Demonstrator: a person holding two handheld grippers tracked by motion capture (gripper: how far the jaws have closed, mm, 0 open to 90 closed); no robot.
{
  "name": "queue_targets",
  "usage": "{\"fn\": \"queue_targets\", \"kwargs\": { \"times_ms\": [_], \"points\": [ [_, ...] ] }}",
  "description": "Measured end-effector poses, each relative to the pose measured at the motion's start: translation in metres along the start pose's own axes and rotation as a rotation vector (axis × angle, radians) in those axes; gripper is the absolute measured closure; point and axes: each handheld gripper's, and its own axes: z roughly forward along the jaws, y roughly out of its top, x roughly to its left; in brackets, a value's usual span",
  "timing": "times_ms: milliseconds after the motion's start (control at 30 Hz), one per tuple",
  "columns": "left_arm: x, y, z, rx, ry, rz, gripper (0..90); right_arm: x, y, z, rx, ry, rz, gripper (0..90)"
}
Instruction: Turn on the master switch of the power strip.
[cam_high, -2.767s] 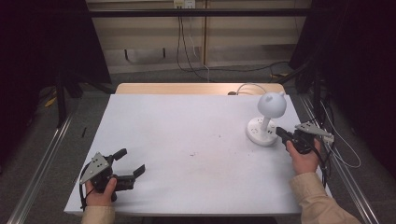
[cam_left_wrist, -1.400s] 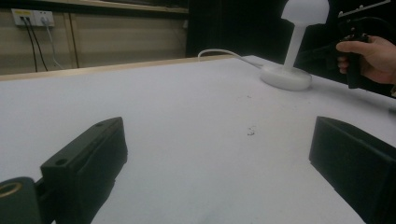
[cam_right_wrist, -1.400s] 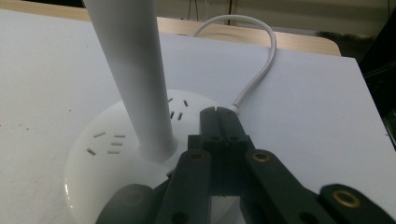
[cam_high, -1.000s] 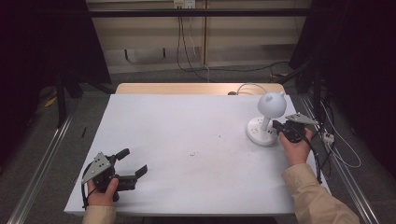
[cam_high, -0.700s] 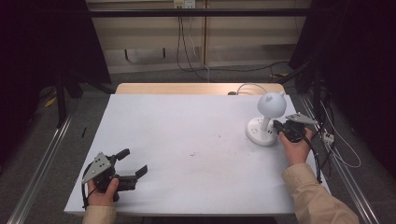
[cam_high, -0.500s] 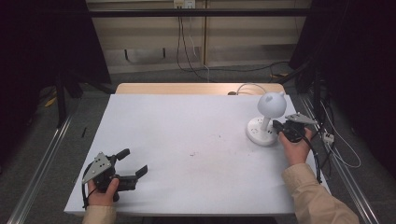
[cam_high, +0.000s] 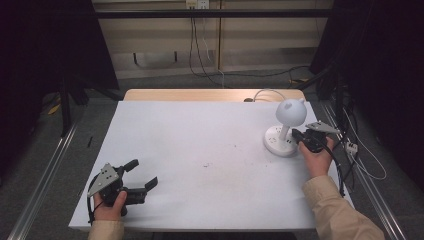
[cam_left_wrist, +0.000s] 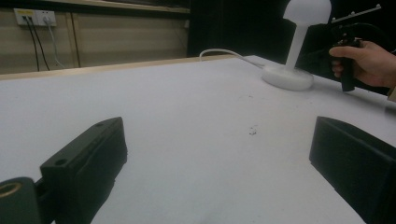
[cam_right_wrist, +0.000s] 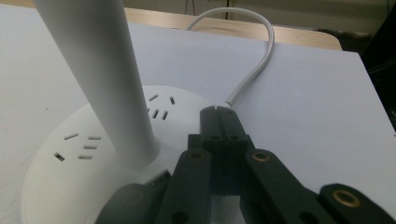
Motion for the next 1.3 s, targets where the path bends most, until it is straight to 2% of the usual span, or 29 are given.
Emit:
{"fn": "queue_targets", "kwargs": {
  "times_ms": [167, 767, 867, 933, 1067, 1133, 1300],
  "points": [
    [0.0, 0.0002, 0.0003, 0.001, 0.002, 0.004, 3.7, 0.0008, -0.0005, 0.0004, -0.001, -0.007, -0.019, 90.0],
    [-0.0003, 0.0, 0.0014, 0.003, -0.003, 0.006, 3.7, 0.0016, -0.0018, 0.0019, -0.002, 0.006, -0.014, 90.0],
    [-0.0005, 0.0, 0.0017, 0.003, -0.002, 0.005, 3.7, 0.0042, -0.002, 0.0029, -0.006, -0.005, -0.029, 90.0],
    [-0.0004, -0.0001, 0.0013, 0.004, -0.003, 0.005, 3.7, 0.0037, -0.0023, 0.0034, -0.006, -0.006, -0.012, 90.0],
    [0.0001, -0.0001, -0.0007, -0.002, 0.001, 0.004, 3.7, 0.0037, -0.0019, 0.0047, -0.005, -0.015, -0.02, 90.0],
    [0.0007, -0.0007, -0.0015, 0.001, 0.002, 0.003, 3.7, 0.0022, -0.002, 0.0048, -0.005, -0.007, -0.003, 90.0],
    [0.0004, -0.0006, -0.0004, -0.001, 0.002, 0.001, 3.7, 0.0015, -0.0019, 0.005, -0.002, -0.002, -0.004, 90.0]
  ]
}}
